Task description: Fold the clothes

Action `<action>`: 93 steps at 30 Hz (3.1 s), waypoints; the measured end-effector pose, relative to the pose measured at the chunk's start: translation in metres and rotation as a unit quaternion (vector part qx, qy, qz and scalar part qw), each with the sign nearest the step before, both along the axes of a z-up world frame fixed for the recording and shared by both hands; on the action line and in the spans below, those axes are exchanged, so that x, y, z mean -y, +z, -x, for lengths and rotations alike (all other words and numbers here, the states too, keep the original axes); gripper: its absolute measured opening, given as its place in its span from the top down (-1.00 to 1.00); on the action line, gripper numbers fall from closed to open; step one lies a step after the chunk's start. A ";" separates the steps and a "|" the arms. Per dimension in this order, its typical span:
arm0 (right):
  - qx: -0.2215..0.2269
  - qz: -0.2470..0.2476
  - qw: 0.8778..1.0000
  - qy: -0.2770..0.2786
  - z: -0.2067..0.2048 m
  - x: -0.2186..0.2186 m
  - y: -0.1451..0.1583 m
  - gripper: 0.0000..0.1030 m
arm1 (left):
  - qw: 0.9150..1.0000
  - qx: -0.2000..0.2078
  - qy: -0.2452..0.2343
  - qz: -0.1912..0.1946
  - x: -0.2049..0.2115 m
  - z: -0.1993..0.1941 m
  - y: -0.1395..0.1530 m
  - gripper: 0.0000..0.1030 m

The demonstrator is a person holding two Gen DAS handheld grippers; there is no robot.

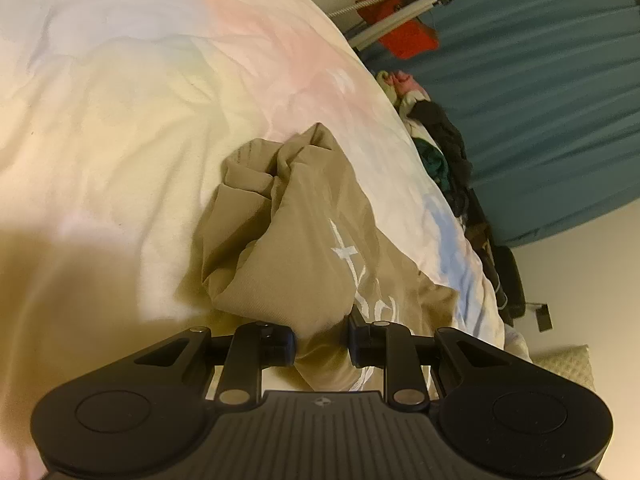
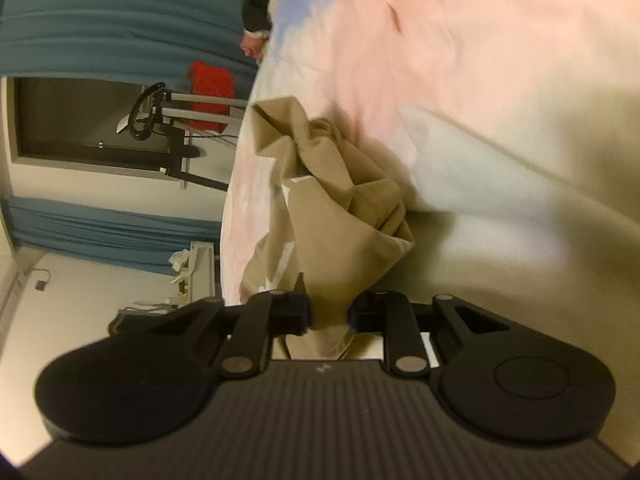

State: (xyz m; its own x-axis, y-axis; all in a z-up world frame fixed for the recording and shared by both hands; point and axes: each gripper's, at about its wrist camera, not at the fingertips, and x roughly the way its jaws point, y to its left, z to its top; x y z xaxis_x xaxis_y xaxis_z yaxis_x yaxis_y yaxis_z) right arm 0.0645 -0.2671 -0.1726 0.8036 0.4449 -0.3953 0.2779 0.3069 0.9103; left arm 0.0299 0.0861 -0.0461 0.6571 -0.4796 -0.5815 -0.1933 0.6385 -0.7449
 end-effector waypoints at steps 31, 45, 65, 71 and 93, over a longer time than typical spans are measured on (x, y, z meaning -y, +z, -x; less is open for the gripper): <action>0.119 0.176 0.971 -0.106 -0.177 0.220 0.224 0.66 | 0.970 0.150 -0.176 -0.080 0.284 -0.247 0.215 0.56; 0.017 0.206 0.975 -0.078 -0.192 0.231 0.031 0.65 | 0.959 0.100 -0.214 -0.156 0.321 -0.263 0.023 0.56; 0.008 0.329 0.941 -0.072 -0.060 0.154 0.194 0.58 | 0.877 0.231 -0.272 -0.322 0.302 -0.104 0.177 -0.23; 0.051 0.381 0.921 -0.063 0.001 0.116 0.248 0.47 | 0.863 0.281 -0.248 -0.340 0.267 -0.017 0.223 -0.71; 0.150 0.495 0.853 -0.068 0.103 0.017 0.200 -0.69 | 0.845 0.381 -0.170 -0.334 0.161 0.137 0.216 -0.99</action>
State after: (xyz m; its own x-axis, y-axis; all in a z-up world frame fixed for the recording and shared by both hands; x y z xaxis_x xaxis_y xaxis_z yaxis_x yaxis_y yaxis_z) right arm -0.0384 -0.2841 0.0274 0.9521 -0.0940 -0.2910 0.1734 0.9498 0.2605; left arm -0.1069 -0.0752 0.1697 0.8535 -0.4476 -0.2668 0.4588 0.8883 -0.0227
